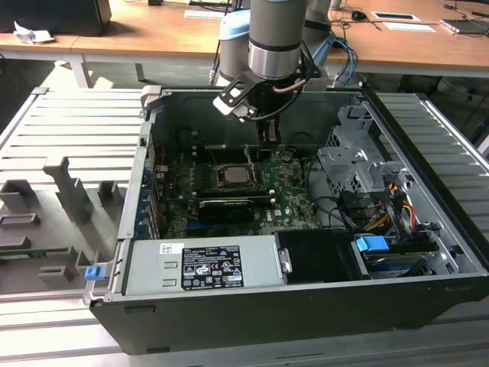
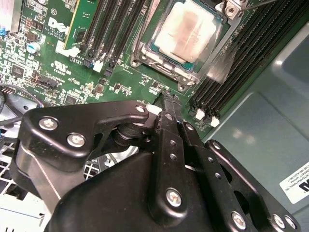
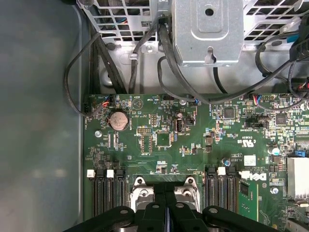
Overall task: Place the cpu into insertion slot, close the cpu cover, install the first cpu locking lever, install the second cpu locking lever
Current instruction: 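Close the cpu cover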
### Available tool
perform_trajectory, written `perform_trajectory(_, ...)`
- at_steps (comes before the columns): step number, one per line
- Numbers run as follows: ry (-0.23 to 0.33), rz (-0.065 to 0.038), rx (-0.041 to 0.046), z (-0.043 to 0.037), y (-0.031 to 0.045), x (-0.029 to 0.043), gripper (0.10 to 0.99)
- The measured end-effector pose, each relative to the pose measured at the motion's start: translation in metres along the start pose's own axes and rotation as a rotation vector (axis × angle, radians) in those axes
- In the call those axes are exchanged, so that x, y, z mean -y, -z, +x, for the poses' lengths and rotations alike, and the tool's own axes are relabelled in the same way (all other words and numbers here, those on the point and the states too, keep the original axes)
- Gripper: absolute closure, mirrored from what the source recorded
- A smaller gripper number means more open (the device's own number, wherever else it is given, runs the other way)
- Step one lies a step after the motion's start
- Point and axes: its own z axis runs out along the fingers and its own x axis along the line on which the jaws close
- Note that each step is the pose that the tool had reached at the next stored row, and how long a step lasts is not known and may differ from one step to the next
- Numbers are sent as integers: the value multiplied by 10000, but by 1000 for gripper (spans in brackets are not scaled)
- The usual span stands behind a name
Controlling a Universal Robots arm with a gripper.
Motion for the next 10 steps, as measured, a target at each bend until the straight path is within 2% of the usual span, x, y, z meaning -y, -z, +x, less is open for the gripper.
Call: perform_trajectory(10, 0, 0, -1, 0, 1, 26, 980)
